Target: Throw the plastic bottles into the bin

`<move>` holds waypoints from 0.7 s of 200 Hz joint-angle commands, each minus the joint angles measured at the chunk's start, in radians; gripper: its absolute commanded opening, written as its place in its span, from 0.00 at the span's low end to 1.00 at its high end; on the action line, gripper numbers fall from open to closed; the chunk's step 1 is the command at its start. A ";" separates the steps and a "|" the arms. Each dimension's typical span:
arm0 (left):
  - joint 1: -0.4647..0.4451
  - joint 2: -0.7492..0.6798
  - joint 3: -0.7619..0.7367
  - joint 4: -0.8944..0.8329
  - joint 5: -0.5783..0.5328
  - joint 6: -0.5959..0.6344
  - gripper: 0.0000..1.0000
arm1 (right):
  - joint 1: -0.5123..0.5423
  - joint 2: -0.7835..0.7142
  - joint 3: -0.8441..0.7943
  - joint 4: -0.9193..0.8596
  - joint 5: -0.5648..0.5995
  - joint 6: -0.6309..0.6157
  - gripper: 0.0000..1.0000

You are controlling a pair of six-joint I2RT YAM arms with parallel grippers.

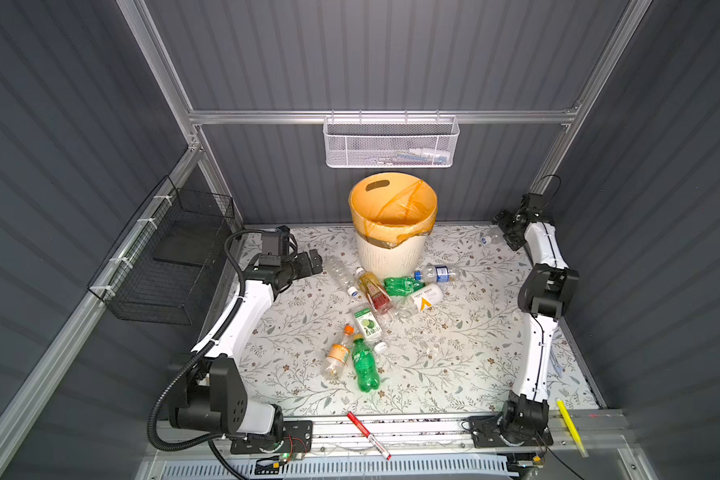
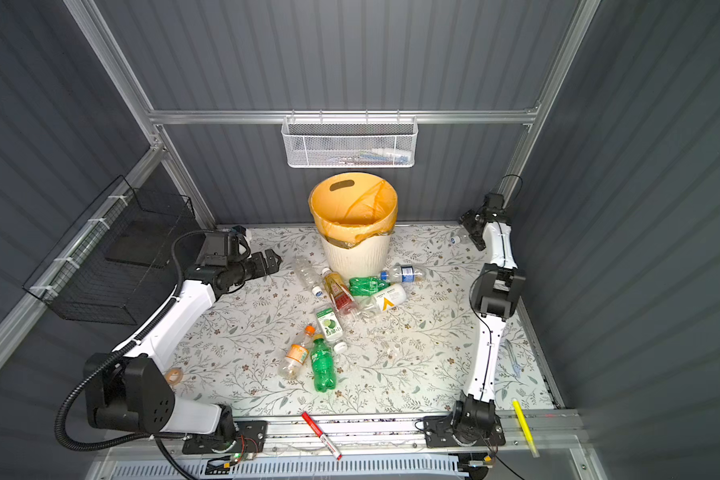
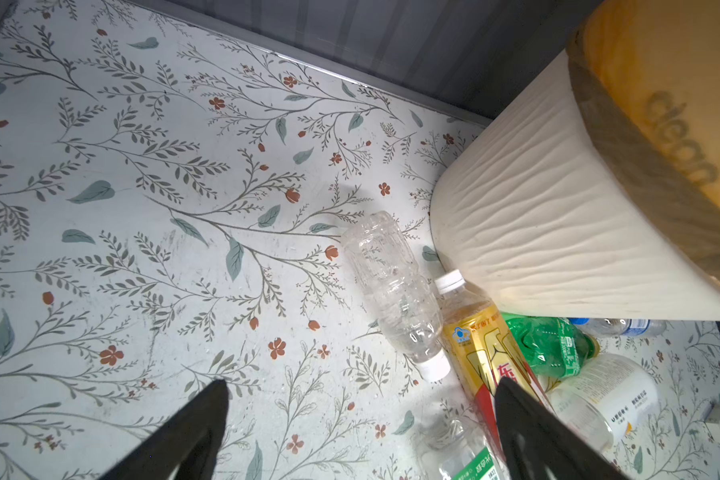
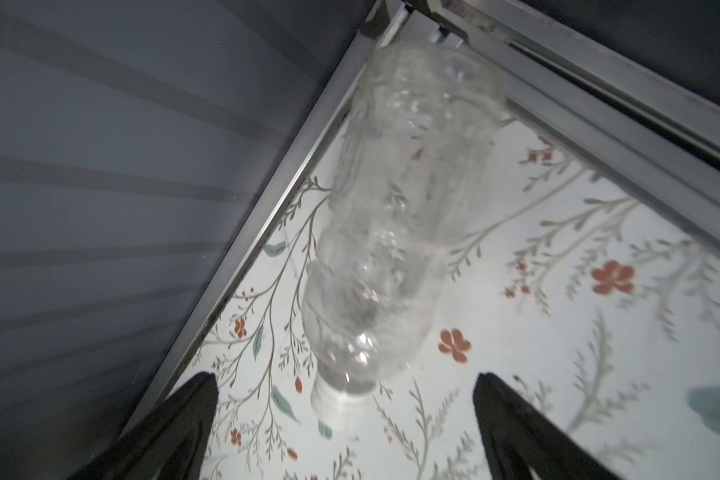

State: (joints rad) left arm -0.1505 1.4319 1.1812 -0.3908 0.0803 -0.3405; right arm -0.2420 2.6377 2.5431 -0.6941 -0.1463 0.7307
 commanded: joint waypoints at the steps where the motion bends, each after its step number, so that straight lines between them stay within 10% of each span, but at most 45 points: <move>1: 0.008 0.011 0.027 -0.041 -0.024 0.019 1.00 | 0.010 0.045 0.066 -0.049 0.073 0.098 0.97; 140: 0.052 0.079 -0.003 -0.012 0.046 0.027 1.00 | -0.011 -0.026 -0.122 -0.065 0.193 0.195 0.74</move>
State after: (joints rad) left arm -0.1101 1.5211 1.1847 -0.4038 0.0902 -0.3347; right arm -0.2409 2.6740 2.4832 -0.7254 0.0185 0.9203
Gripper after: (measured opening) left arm 0.997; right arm 0.771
